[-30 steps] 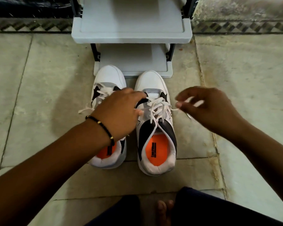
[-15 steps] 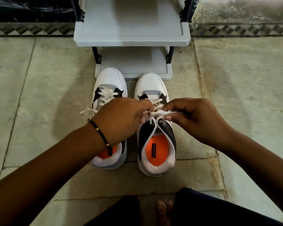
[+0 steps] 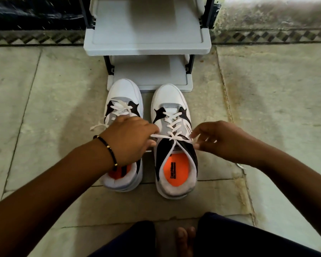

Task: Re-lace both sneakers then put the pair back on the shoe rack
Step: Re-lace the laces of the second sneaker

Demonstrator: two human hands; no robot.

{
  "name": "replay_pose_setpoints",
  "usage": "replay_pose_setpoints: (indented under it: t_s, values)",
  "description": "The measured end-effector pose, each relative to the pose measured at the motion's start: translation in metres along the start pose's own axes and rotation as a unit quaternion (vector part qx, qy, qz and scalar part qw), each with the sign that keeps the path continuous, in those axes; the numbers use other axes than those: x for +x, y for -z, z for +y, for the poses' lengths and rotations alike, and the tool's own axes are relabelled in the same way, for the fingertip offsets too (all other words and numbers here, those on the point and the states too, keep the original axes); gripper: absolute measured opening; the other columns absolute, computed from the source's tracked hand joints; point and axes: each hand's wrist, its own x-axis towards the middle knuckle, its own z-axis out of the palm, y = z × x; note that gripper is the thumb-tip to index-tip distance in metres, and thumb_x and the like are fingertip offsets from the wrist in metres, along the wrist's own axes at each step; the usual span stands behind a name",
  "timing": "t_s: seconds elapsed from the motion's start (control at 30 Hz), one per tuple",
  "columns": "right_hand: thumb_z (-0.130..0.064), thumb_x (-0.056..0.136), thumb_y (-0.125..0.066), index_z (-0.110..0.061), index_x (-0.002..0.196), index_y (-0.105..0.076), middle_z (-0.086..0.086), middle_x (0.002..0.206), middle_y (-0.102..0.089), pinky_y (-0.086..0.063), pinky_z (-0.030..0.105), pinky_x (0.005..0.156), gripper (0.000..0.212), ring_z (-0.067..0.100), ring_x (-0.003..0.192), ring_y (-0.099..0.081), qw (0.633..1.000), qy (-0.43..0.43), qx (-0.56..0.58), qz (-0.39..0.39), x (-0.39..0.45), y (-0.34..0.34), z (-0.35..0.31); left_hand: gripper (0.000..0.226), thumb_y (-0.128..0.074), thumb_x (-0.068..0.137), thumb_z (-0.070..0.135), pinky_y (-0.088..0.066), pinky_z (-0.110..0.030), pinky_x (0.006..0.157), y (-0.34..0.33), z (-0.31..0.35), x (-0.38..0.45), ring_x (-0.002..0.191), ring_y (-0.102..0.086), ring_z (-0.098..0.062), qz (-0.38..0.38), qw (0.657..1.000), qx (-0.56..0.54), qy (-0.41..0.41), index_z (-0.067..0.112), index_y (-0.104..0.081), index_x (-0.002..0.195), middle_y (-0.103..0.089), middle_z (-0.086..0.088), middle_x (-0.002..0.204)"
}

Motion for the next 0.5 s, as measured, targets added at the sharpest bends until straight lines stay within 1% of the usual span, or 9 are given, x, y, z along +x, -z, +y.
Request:
replay_pose_setpoints:
  t_s: [0.07,0.13,0.2,0.27,0.3,0.37,0.4,0.43,0.5]
  values:
    - [-0.032,0.083,-0.065,-0.025,0.099,-0.064,-0.01,0.076,-0.063,-0.043,0.018,0.057,0.018,0.006,0.067,-0.059,0.999,0.012,0.028,0.017,0.001,-0.007,-0.008,0.031,-0.042,0.091,0.035,-0.027,-0.037,0.102,0.0,0.01,0.001,0.118,-0.047,-0.018,0.01,1.0,-0.02,-0.003,0.029,-0.045,0.122,-0.058,0.005,0.123]
    - [-0.024,0.085,-0.064,-0.023,0.097,-0.064,-0.009,0.069,-0.06,-0.038,0.011,0.049,0.012,0.003,0.058,-0.053,0.997,0.025,0.015,0.065,0.002,-0.015,-0.011,0.028,-0.039,0.093,0.034,-0.025,-0.038,0.104,-0.002,0.017,0.001,0.117,-0.048,-0.018,0.035,0.999,0.014,-0.005,0.029,-0.046,0.119,-0.06,0.007,0.12]
    - [-0.016,0.085,-0.062,-0.02,0.09,-0.068,-0.011,0.066,-0.059,-0.038,0.006,0.052,0.009,0.001,0.058,-0.051,0.992,0.038,0.015,0.12,0.001,-0.019,-0.012,0.021,-0.04,0.093,0.027,-0.025,-0.037,0.102,-0.003,0.019,0.001,0.112,-0.051,-0.018,0.057,0.997,0.042,0.0,0.029,-0.049,0.112,-0.063,0.008,0.112]
    - [-0.012,0.086,-0.059,-0.018,0.084,-0.071,-0.006,0.069,-0.065,-0.037,0.007,0.051,0.013,0.004,0.059,-0.053,0.989,0.048,0.006,0.141,0.0,-0.021,-0.012,0.022,-0.043,0.087,0.015,-0.026,-0.036,0.099,-0.001,0.018,0.001,0.106,-0.055,-0.019,0.068,0.996,0.059,0.002,0.03,-0.051,0.102,-0.066,0.007,0.102]
    - [-0.011,0.087,-0.058,-0.017,0.082,-0.07,-0.002,0.073,-0.067,-0.037,0.009,0.053,0.014,0.008,0.06,-0.053,0.988,0.053,-0.017,0.142,0.001,-0.021,-0.013,0.025,-0.043,0.085,0.012,-0.026,-0.037,0.098,0.0,0.017,0.001,0.104,-0.055,-0.019,0.062,0.996,0.066,0.005,0.031,-0.051,0.099,-0.067,0.006,0.099]
    - [-0.009,0.086,-0.056,-0.016,0.079,-0.068,0.004,0.078,-0.068,-0.046,0.027,0.058,0.015,0.02,0.066,-0.056,0.985,0.065,-0.073,0.142,0.003,-0.022,-0.013,0.026,-0.042,0.082,0.009,-0.027,-0.037,0.098,0.0,0.018,0.0,0.101,-0.056,-0.019,0.057,0.995,0.081,0.007,0.03,-0.052,0.094,-0.067,0.005,0.095]
    - [-0.009,0.084,-0.055,-0.015,0.078,-0.067,0.006,0.079,-0.068,-0.048,0.034,0.059,0.015,0.025,0.069,-0.057,0.983,0.068,-0.095,0.14,0.004,-0.021,-0.014,0.026,-0.042,0.082,0.008,-0.027,-0.037,0.098,0.0,0.018,0.0,0.1,-0.056,-0.02,0.063,0.994,0.092,0.007,0.029,-0.052,0.092,-0.067,0.004,0.094]
    - [-0.008,0.082,-0.054,-0.014,0.077,-0.065,0.008,0.079,-0.067,-0.049,0.038,0.059,0.014,0.029,0.07,-0.058,0.982,0.068,-0.114,0.136,0.004,-0.02,-0.015,0.025,-0.041,0.082,0.008,-0.028,-0.036,0.097,-0.001,0.018,0.0,0.098,-0.057,-0.02,0.067,0.992,0.104,0.005,0.028,-0.052,0.091,-0.067,0.003,0.093]
    - [-0.007,0.08,-0.053,-0.013,0.076,-0.064,0.009,0.078,-0.066,-0.05,0.04,0.059,0.013,0.031,0.069,-0.058,0.98,0.064,-0.136,0.131,0.005,-0.02,-0.015,0.024,-0.04,0.082,0.007,-0.028,-0.035,0.094,-0.003,0.018,-0.001,0.094,-0.059,-0.022,0.065,0.99,0.123,0.002,0.026,-0.052,0.09,-0.068,0.001,0.091]
